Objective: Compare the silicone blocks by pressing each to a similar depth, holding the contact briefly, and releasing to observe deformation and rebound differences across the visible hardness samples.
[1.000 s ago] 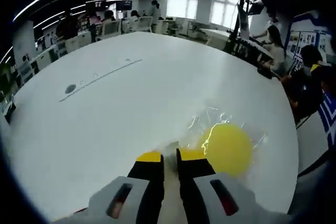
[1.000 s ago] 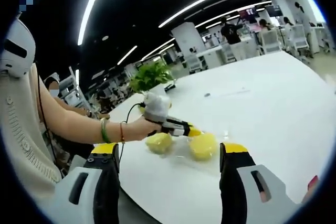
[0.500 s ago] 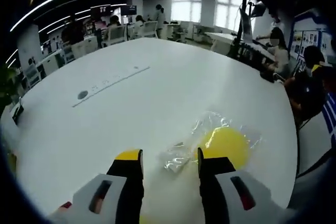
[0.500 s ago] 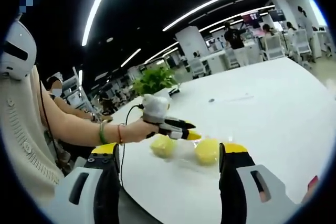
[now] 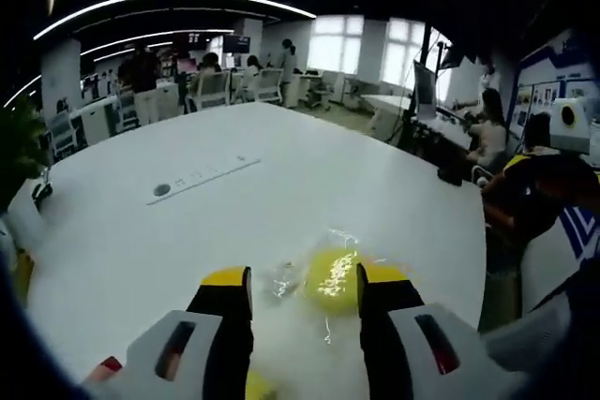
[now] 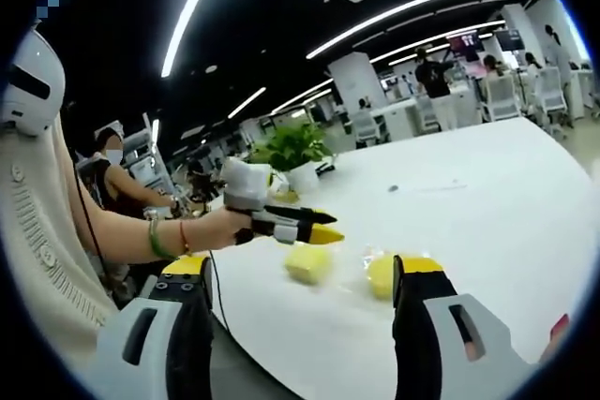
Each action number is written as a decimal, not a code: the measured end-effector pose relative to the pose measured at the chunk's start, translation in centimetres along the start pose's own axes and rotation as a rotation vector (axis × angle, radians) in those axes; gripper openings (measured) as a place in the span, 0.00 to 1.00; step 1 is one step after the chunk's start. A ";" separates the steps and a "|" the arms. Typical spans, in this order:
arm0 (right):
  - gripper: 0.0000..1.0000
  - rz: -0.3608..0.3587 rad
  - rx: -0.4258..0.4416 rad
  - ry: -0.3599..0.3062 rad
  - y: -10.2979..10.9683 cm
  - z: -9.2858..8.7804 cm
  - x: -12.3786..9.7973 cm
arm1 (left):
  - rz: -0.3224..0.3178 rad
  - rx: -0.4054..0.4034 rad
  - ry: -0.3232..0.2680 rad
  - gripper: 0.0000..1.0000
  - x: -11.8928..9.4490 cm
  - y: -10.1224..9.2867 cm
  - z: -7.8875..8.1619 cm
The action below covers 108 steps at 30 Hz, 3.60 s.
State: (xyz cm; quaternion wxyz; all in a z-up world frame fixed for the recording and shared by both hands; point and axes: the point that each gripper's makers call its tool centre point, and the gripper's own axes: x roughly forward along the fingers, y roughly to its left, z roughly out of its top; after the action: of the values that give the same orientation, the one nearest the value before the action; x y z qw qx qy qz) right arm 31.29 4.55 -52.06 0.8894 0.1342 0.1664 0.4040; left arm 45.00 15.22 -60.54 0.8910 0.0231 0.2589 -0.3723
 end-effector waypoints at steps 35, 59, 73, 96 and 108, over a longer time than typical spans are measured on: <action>0.86 0.233 -0.041 0.116 8.5 -2.9 2.4 | 0.159 -0.235 -0.171 0.77 -25.3 -3.3 -5.6; 0.90 0.081 0.029 0.110 10.7 -4.3 3.6 | 0.081 -0.218 -0.122 0.82 -28.2 -1.0 -8.0; 0.89 0.088 0.027 0.139 11.5 -4.8 4.3 | 0.089 -0.242 -0.137 0.82 -29.3 -0.1 -8.8; 0.88 0.102 0.010 0.180 11.6 -4.8 4.7 | 0.070 -0.212 -0.110 0.81 -28.9 -0.1 -8.6; 0.88 0.101 0.022 0.184 10.6 -5.0 4.7 | 0.074 -0.206 -0.082 0.82 -28.5 -0.5 -8.6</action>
State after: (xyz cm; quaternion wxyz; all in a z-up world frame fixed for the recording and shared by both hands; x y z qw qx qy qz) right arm 24.97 15.43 -53.54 0.8472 0.1144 0.2450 0.4573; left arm 24.04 35.45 -54.23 0.9116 -0.0743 0.2582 -0.3112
